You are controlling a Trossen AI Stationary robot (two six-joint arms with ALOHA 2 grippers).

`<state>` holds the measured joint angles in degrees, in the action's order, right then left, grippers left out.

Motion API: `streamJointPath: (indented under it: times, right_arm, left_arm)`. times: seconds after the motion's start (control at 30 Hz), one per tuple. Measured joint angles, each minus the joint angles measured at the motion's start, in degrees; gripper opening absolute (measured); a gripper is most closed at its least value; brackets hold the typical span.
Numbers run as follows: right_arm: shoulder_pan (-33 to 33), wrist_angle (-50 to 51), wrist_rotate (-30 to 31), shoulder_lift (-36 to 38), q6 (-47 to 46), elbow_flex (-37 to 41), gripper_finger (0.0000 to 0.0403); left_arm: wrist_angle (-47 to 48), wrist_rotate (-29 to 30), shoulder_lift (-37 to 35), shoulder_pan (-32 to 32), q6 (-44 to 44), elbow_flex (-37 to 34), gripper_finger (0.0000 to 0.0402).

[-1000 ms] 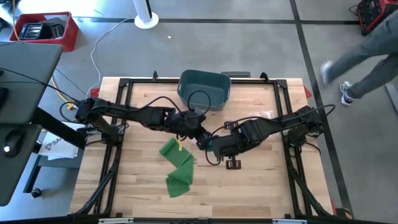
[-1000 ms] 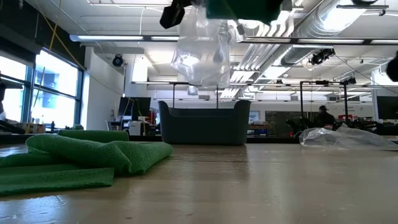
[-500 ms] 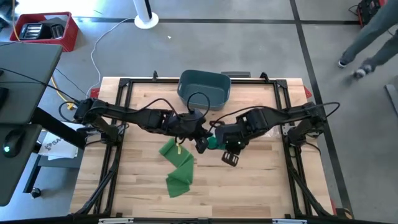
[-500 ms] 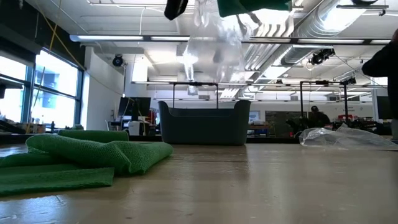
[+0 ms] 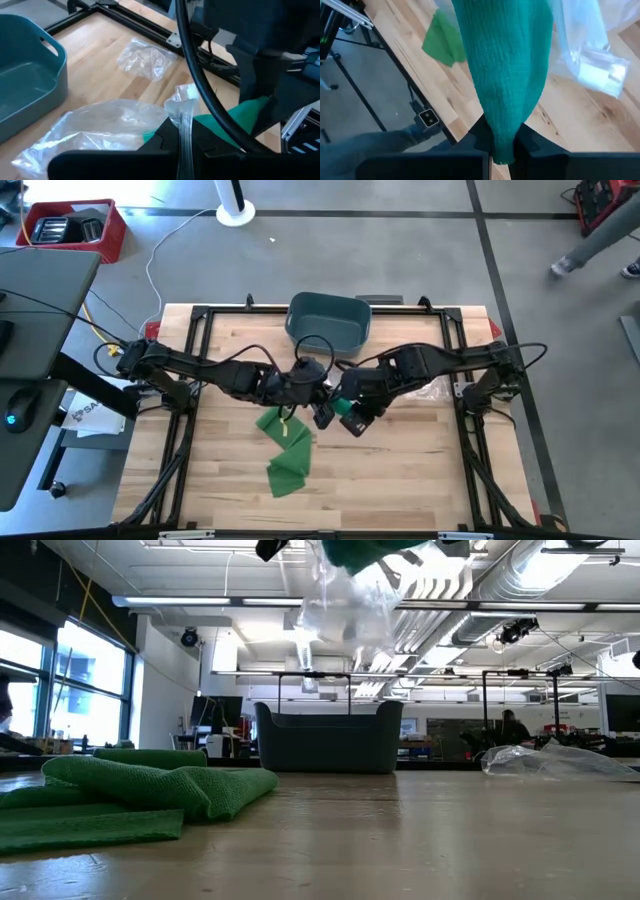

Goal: Roll bandage
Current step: Put the rolled blue bandage into the transparent zip bag

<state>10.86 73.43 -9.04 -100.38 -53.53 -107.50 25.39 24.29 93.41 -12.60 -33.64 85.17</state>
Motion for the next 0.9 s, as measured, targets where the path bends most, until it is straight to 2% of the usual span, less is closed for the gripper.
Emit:
streamJointPath:
  times: [0.13, 0.47, 0.67, 0.77, 0.9]
  right_arm:
    - [0.47, 0.03, 1.96, 0.56, -0.24, 0.0, 0.002]
    - [5.43, 1.33, 15.06, 6.51, -7.86, 0.0, 0.0021]
    - [6.18, -2.48, 16.61, 6.29, -10.86, 0.0, 0.0022]
    - [6.2, -7.3, 17.08, 6.19, -11.05, 0.02, 0.0039]
    - [6.2, -11.92, 17.95, 6.21, -11.07, 0.0, 0.0089]
  left_arm:
    - [0.13, -0.85, 0.0, -0.36, -0.22, 0.0, 0.0]
    - [-1.76, -4.14, -4.15, -2.72, -1.28, 0.07, 0.0]
    - [-3.05, -3.42, -4.62, -2.89, -0.14, 0.04, 0.0]
    - [-2.98, -0.91, -4.29, -2.91, -0.16, 0.04, 0.0]
    - [-2.72, 2.16, -4.2, -2.86, -0.16, -0.02, 0.0]
